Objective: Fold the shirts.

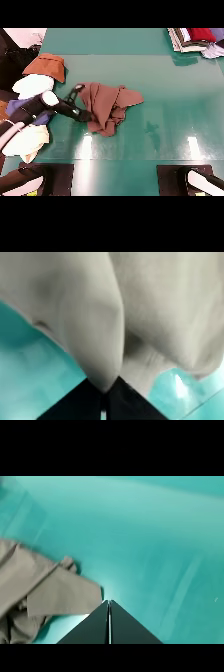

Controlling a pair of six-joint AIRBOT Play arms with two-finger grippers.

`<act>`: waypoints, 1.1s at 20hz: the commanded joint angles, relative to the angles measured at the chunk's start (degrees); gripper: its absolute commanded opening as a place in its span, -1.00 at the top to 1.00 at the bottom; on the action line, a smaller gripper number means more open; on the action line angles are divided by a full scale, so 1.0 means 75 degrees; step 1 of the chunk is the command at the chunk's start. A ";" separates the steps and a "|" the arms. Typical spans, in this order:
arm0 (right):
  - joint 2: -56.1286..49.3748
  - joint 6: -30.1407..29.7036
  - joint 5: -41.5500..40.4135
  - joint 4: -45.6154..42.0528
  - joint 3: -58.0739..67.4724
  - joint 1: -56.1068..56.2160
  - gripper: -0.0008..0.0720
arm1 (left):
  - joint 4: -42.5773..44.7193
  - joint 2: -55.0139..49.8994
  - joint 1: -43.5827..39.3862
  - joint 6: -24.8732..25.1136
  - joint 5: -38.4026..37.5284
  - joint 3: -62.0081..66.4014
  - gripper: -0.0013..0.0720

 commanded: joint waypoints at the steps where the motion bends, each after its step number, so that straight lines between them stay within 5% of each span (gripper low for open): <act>1: -0.0574 0.0009 0.0452 -0.0003 -0.0280 0.0149 0.94 | 0.0685 0.0289 0.1087 0.0207 -0.1489 0.1381 0.90; 6: -0.1515 -0.0012 -0.1137 0.0000 -0.2261 0.1306 0.89 | 0.0743 0.0682 0.1973 0.0388 -0.1751 0.2611 0.90; 8: -0.2136 -0.0041 -0.1961 0.0003 -0.2838 0.1935 -0.33 | 0.0766 0.0670 0.1985 0.0388 -0.1716 0.2623 0.90; 9: -0.2463 -0.0041 -0.2232 0.0003 -0.2987 0.2194 -0.43 | 0.0766 0.0670 0.1985 0.0385 -0.1719 0.2623 0.90; 20: -0.5450 -0.0294 -0.1682 -0.0015 -0.1329 0.3544 -0.41 | 0.0766 0.0670 0.1985 0.0385 -0.1714 0.2623 0.90; 21: -0.5540 -0.0297 -0.1614 -0.0017 -0.1230 0.3622 -0.36 | 0.0766 0.0670 0.1985 0.0385 -0.1714 0.2623 0.90; 22: -0.5575 -0.0300 -0.1585 -0.0017 -0.1169 0.3672 -0.01 | 0.0766 0.0670 0.1985 0.0385 -0.1716 0.2623 0.90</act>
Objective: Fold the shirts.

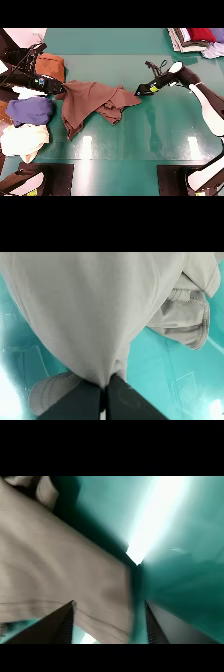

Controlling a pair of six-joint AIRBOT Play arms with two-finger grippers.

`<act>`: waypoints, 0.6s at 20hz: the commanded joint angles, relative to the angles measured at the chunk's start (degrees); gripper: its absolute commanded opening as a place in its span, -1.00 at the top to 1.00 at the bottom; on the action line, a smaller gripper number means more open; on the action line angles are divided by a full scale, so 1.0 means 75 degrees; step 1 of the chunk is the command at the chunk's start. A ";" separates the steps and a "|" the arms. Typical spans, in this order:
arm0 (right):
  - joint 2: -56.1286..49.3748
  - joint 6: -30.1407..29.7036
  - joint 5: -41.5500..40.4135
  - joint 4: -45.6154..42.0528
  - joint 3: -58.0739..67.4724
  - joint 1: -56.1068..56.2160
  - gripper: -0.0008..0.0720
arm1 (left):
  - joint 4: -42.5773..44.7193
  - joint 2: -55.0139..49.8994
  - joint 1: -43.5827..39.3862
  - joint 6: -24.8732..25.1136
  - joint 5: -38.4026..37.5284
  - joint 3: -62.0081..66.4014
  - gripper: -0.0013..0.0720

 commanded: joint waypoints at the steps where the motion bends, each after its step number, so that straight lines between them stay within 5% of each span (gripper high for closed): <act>1: -0.0364 -0.0061 0.0216 -0.0044 0.0315 0.0254 0.48 | 0.0003 0.0006 0.0000 0.0003 0.0000 0.0009 0.90; 2: -0.0347 -0.0195 0.0230 -0.0029 0.0315 0.0254 0.94 | 0.0003 0.0006 0.0000 0.0006 0.0000 0.0009 0.90; 6: 0.0574 -0.0195 0.1055 -0.0667 -0.0501 0.0169 0.95 | 0.0297 0.0009 0.0000 0.0009 -0.0082 0.0012 0.90; 12: 0.4138 0.0009 0.0565 -0.1221 -0.4025 0.0140 0.94 | 0.0326 0.0009 0.0000 0.0012 0.0076 0.0012 0.90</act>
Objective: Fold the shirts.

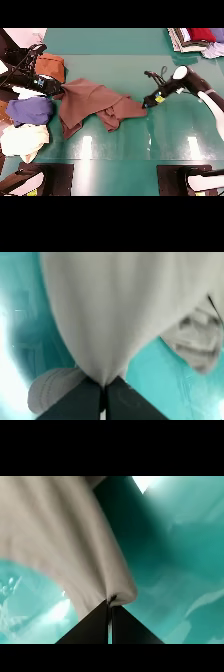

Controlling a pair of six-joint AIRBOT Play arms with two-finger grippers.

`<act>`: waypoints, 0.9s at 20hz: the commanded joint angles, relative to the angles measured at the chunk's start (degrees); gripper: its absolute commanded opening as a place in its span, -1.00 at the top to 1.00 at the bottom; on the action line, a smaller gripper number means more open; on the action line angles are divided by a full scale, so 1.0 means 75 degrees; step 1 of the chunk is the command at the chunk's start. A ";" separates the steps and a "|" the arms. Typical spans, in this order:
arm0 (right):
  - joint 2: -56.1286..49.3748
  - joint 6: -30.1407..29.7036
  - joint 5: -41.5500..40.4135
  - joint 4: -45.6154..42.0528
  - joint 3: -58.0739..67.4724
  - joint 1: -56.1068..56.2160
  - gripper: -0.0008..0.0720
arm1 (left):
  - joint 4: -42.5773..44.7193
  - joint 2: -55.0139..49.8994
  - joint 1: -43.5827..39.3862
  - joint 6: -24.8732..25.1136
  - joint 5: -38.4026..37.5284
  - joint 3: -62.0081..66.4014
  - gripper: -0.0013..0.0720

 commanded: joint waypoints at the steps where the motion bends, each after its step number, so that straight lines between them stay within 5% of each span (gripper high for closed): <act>1: 0.1827 0.0079 -0.0463 -0.0213 -0.1673 -0.0003 0.73 | -0.0047 0.0003 -0.0003 -0.0003 0.0181 0.0006 0.90; 2: 0.2116 0.0079 -0.0568 -0.0216 -0.1801 -0.0003 -0.04 | -0.0093 0.0003 -0.0003 -0.0006 0.0242 0.0006 0.90; 3: 0.2276 0.0099 -0.0647 -0.0216 -0.1778 -0.0003 -0.49 | -0.0152 0.0006 -0.0003 -0.0006 0.0265 0.0006 0.90; 8: 0.1483 0.0236 -0.1294 0.0128 -0.0717 0.0006 -0.26 | -0.0434 0.0003 -0.0003 -0.0009 0.0294 0.0003 0.90; 18: -0.2326 0.0245 -0.0924 0.1521 0.2078 0.0251 -0.25 | -0.0425 0.0003 -0.0003 -0.0003 0.0294 0.0003 0.90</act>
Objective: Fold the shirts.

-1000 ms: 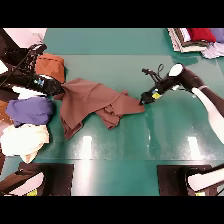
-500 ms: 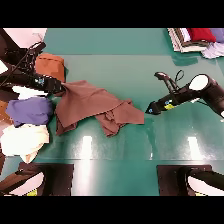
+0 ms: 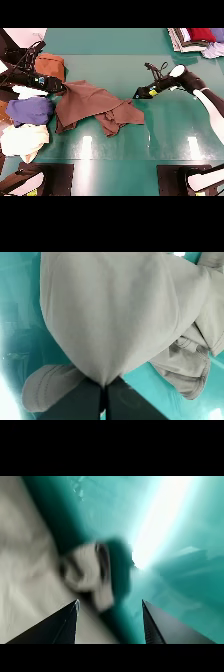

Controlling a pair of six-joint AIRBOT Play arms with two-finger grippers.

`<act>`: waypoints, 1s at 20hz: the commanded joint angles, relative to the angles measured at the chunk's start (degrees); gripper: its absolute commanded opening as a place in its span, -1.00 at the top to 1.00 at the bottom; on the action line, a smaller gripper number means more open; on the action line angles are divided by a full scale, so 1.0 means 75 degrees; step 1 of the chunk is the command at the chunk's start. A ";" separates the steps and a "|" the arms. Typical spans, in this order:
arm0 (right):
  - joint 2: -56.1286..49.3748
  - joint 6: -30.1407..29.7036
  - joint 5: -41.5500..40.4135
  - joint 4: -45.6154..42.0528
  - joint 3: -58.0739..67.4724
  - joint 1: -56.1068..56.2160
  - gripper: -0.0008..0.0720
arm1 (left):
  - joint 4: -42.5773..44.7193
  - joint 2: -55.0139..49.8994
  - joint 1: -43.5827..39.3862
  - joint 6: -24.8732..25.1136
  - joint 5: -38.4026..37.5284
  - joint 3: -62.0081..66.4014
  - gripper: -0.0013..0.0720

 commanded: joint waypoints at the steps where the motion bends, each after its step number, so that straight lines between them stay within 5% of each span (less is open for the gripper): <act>1: -0.0994 0.0009 0.0592 0.0259 0.0851 0.0204 -0.22 | -0.0012 0.0003 -0.0003 0.0000 0.0009 0.0003 0.90; 4: -0.1335 0.0009 0.0726 0.0271 0.1102 0.0440 -0.16 | -0.0012 0.0003 -0.0003 0.0000 0.0003 0.0003 0.90; 6: -0.1341 -0.0137 0.0708 0.0274 0.1128 0.0527 0.85 | -0.0009 0.0003 0.0000 0.0000 -0.0012 0.0003 0.90; 7: -0.1326 -0.0265 0.0702 0.0265 0.1172 0.0530 0.95 | -0.0009 0.0003 0.0000 0.0000 -0.0006 0.0003 0.90; 20: 0.2512 0.0184 0.0434 -0.0568 0.4873 -0.1553 0.95 | -0.0093 0.0976 0.0000 -0.0003 0.0003 0.4366 0.90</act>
